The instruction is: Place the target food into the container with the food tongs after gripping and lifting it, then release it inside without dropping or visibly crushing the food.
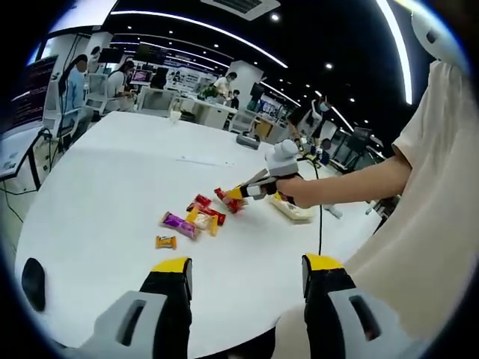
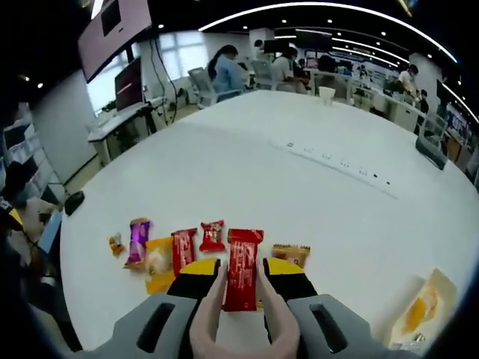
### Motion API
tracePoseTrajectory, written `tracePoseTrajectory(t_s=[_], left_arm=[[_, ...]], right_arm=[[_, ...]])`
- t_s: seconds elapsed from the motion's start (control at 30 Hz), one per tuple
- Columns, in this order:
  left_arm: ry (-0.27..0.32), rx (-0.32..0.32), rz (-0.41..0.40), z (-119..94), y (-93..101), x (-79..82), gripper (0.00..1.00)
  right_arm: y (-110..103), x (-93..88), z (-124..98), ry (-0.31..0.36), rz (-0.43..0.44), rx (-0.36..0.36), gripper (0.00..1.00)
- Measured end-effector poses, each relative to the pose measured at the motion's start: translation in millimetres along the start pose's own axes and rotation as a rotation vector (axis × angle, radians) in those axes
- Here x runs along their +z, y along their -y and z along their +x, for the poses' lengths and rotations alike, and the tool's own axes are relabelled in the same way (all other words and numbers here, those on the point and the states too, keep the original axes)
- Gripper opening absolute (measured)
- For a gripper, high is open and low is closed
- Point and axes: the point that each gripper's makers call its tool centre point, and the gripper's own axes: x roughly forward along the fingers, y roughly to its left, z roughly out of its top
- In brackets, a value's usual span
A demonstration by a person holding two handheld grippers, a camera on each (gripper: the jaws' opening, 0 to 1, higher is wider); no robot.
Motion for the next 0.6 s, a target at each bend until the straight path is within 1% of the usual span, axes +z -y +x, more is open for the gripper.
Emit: tracePoseTrajectory(t_s=[0.17, 0.3, 0.33, 0.47, 0.6], left_arm=[[0.003, -0.009, 0.013, 2.7, 3.6, 3.1, 0.59], [0.006, -0.016, 0.018, 4.2, 6.8, 4.0, 0.59], [0.006, -0.019, 0.019, 4.8, 8.0, 4.2, 0.59], [0.008, -0.029, 0.026, 7.0, 13.4, 4.7, 0.59], [0.012, -0.035, 0.034, 7.6, 18.5, 5.5, 0.59]], right_arm=[[-1.5, 6.7, -9.5, 0.028, 0.016, 0.005, 0.21], [-3.7, 21.9, -22.3, 0.089, 0.034, 0.015, 0.21], [-3.1, 26.1, -25.3, 0.099, 0.027, 0.012, 0.21], [4.5, 33.7, -26.1, 0.121, 0.026, 0.013, 0.21], [5.4, 37.4, -31.6, 0.131, 0.028, 0.01, 0.21]])
